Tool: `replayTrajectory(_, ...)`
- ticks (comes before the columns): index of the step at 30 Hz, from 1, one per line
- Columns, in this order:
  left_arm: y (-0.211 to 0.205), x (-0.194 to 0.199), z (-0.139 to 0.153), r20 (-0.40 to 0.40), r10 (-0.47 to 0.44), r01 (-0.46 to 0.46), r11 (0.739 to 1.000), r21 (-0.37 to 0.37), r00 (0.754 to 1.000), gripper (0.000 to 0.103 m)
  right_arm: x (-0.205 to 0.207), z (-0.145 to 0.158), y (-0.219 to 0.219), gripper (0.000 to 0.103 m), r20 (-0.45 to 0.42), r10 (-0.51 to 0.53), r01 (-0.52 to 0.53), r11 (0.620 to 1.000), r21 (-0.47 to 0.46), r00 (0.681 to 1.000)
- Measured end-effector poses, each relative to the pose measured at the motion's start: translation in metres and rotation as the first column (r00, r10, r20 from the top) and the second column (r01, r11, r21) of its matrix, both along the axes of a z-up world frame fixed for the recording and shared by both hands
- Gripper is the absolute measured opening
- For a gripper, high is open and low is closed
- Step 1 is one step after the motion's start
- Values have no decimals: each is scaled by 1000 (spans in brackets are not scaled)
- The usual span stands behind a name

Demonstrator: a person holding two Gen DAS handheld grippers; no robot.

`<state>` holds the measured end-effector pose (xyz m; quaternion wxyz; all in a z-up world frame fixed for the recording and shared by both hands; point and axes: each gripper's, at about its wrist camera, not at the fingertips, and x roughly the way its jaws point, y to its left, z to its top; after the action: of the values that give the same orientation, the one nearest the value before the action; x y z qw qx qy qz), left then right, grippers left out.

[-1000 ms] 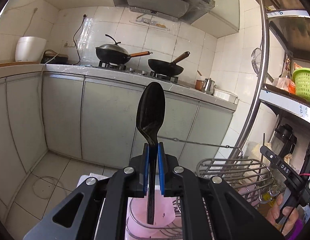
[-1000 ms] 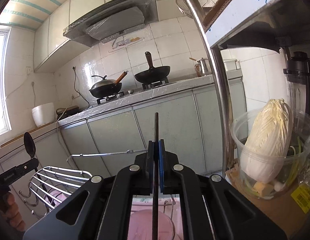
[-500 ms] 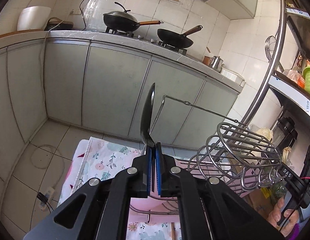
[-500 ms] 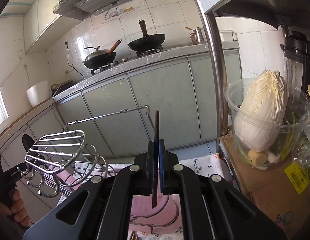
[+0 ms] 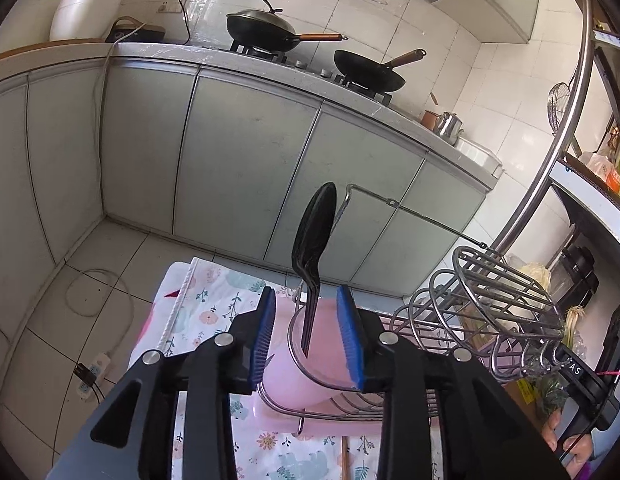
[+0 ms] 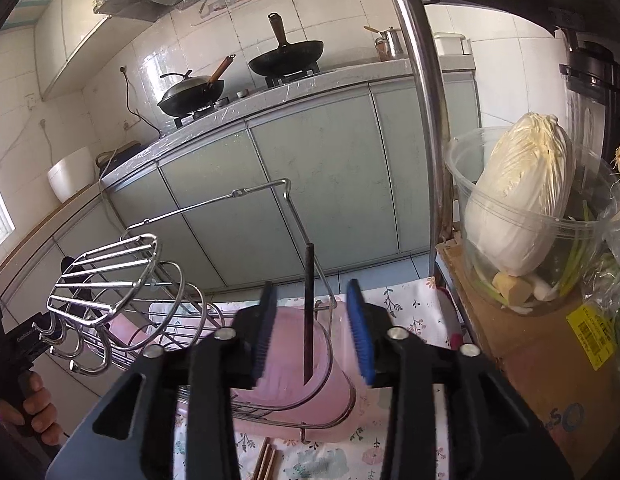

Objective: Organize utensils
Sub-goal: 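Insert the spoon and chopstick into the pink cup, opening both tools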

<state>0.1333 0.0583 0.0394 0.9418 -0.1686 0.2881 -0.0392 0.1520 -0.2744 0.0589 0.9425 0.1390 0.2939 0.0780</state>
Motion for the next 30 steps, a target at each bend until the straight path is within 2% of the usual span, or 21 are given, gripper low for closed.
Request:
replayTrajectory(1,1,-1,0,0,1,-1,1000,0,1000,32,-2,1,0,53,4,-2,2,1000,-2,1000)
replayTrajectory(2,0,-1,2,0,4,-4,1000,0,1000,32,-3,2,1,54,5,0,0,1000,-7,1000)
replayTrajectory(9,3,-12,7,5,-1,1,1000,6,1000,33,-15,5,3,55,-4,2,-2,1000,-24,1000)
replayTrajectory(13,5,-24,10,21,5,-5,1000,16,1000,44,-26,6,6,56,-12,-2,2,999,-36,1000)
replayTrajectory(16,6,-33,12,26,9,-9,1000,10,1000,48,-39,6,7,57,-8,0,0,999,-36,1000)
replayTrajectory(20,5,-47,13,30,-6,6,1000,3,1000,48,-56,6,11,57,7,-1,1,999,-40,1000)
replayTrajectory(25,-2,-63,14,31,-30,29,999,34,999,48,-73,4,20,57,18,42,-42,999,-34,999)
replayTrajectory(30,-9,-77,10,21,-57,56,997,48,998,48,-87,-2,29,57,-16,51,-52,997,-59,999)
